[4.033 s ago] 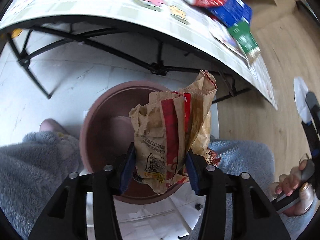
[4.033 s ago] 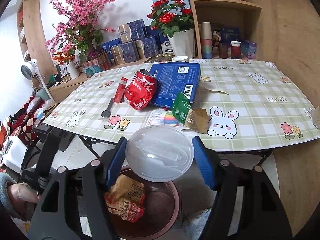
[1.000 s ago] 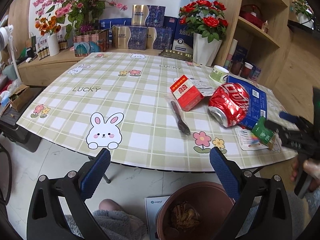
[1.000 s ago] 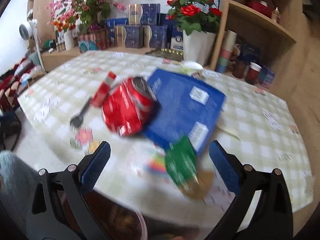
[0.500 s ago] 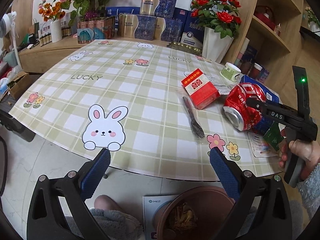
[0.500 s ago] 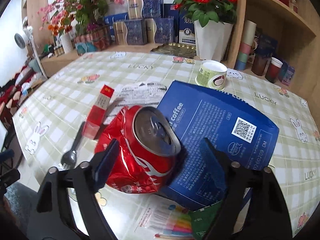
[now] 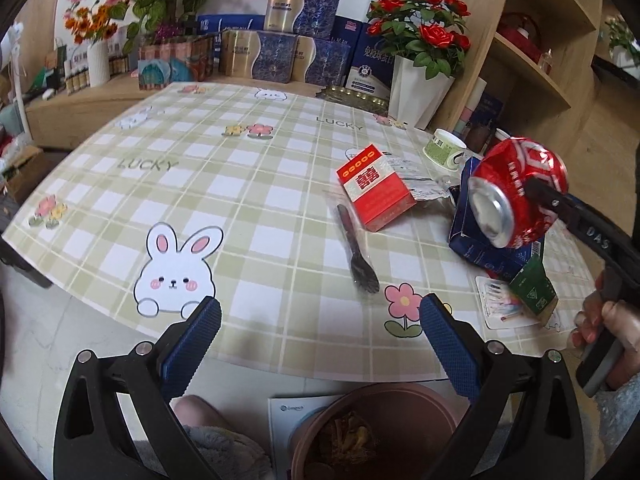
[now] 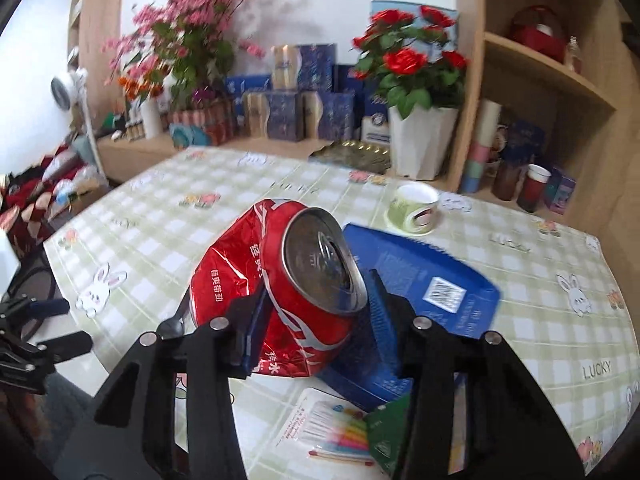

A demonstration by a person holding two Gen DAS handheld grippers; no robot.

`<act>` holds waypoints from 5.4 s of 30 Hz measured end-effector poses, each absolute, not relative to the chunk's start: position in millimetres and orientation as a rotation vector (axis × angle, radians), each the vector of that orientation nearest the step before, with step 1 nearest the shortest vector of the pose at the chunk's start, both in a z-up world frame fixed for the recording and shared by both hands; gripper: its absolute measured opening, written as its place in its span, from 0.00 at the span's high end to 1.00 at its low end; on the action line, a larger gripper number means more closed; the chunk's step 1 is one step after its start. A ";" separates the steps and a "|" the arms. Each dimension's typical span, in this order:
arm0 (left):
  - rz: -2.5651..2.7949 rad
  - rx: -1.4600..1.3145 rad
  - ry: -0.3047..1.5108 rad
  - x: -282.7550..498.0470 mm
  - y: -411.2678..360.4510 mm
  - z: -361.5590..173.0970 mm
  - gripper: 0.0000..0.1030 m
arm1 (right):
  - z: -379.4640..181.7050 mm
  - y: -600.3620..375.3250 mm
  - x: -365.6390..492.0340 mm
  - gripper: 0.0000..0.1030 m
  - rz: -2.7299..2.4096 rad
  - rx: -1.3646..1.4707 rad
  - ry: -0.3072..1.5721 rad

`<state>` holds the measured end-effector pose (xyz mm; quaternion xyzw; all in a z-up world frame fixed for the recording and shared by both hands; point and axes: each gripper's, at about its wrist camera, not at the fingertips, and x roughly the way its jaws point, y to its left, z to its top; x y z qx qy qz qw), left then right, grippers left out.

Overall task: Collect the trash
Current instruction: 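Grasp the red Coca-Cola can with the right gripper, then grasp the red cigarette box with the left gripper while the right holds the can, then lower the can into the brown bin and open the right gripper, then lower the cigarette box over the brown bin and open the left gripper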

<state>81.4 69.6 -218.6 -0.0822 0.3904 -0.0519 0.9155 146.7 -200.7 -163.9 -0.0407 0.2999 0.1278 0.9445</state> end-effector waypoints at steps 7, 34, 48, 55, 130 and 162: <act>-0.138 -0.108 0.814 117.0 35.1 -204.8 0.06 | -161.4 -234.4 135.9 0.54 0.178 -0.013 0.598; -0.068 -0.379 1.103 282.6 6.4 -248.2 0.47 | -173.3 -300.6 123.5 0.54 0.110 0.118 0.601; -0.153 -0.322 0.933 240.5 29.5 -180.1 0.47 | -159.9 -290.3 109.5 0.54 0.120 0.137 0.594; -0.206 -0.315 0.906 194.3 40.0 -162.7 0.48 | -150.6 -283.0 91.2 0.54 0.121 0.126 0.604; -0.325 -0.236 0.913 -1.4 44.1 -221.3 0.48 | -301.4 -184.6 -1.9 0.12 0.262 -0.002 1.015; -0.374 0.025 1.143 1.1 -2.5 -307.2 0.48 | -166.4 -248.2 -20.3 0.06 0.074 0.047 0.645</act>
